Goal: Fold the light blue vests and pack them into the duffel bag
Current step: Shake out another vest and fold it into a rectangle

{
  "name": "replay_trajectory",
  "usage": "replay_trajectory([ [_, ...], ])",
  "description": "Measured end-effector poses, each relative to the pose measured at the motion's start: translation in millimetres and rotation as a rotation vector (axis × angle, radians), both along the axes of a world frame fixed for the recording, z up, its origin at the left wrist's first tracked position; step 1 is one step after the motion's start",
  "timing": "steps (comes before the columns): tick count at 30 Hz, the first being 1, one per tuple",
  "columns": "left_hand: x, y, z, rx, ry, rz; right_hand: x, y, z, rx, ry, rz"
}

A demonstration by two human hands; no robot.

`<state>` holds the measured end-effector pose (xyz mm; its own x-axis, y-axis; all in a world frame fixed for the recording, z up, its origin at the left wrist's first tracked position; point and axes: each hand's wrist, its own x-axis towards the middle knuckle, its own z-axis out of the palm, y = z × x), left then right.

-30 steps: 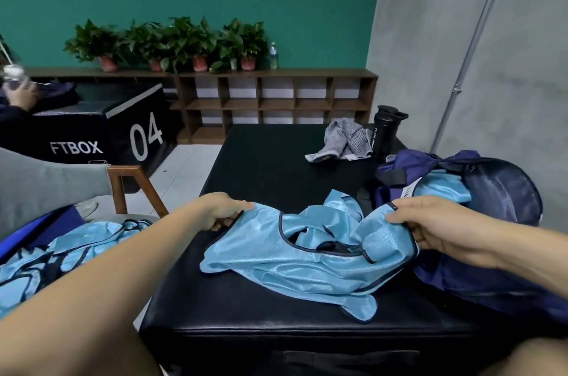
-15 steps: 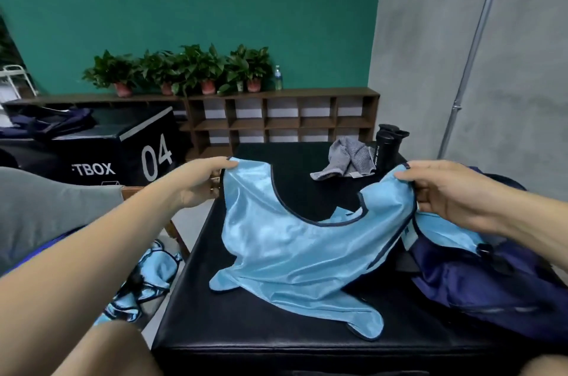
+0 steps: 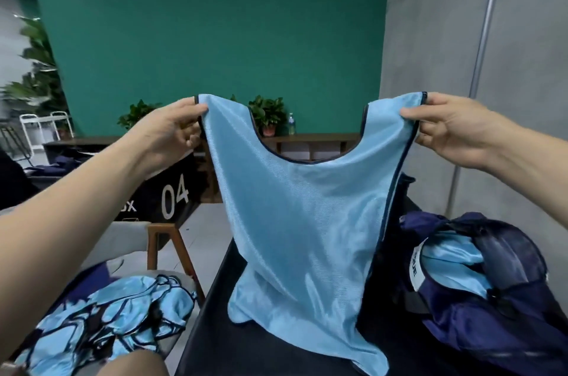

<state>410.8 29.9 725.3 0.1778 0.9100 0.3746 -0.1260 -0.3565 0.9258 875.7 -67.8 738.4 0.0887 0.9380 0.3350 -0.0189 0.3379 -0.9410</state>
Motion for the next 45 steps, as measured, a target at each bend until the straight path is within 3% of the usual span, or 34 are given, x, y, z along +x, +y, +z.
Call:
replay_trajectory([
  [13,-3.9,-93.2,142.1,0.373,-0.049,0.150,-9.0,-49.5,106.2,0.305,-0.067,-0.191],
  [17,-7.1,-113.8,156.1,0.400,-0.032,0.208,-11.3,-62.7,118.4,0.317,-0.095,-0.219],
  [21,-9.9,-130.7,168.2,0.365,-0.164,0.271,-20.3,-73.6,134.0,0.317,-0.084,-0.237],
  [31,-23.7,-157.8,172.1,0.362,-0.215,0.319,-33.7,-85.9,156.9,0.259,0.065,-0.214],
  [36,-38.0,-156.9,151.7,0.334,-0.174,0.335,-33.8,-80.2,131.9,0.154,-0.126,0.049],
  [39,-38.9,-159.1,144.2,0.294,-0.176,0.329,-35.0,-73.6,125.5,0.163,-0.221,-0.026],
  [45,-45.8,-165.5,130.6,0.307,-0.178,0.328,-38.9,-69.8,129.8,0.186,-0.225,-0.131],
])
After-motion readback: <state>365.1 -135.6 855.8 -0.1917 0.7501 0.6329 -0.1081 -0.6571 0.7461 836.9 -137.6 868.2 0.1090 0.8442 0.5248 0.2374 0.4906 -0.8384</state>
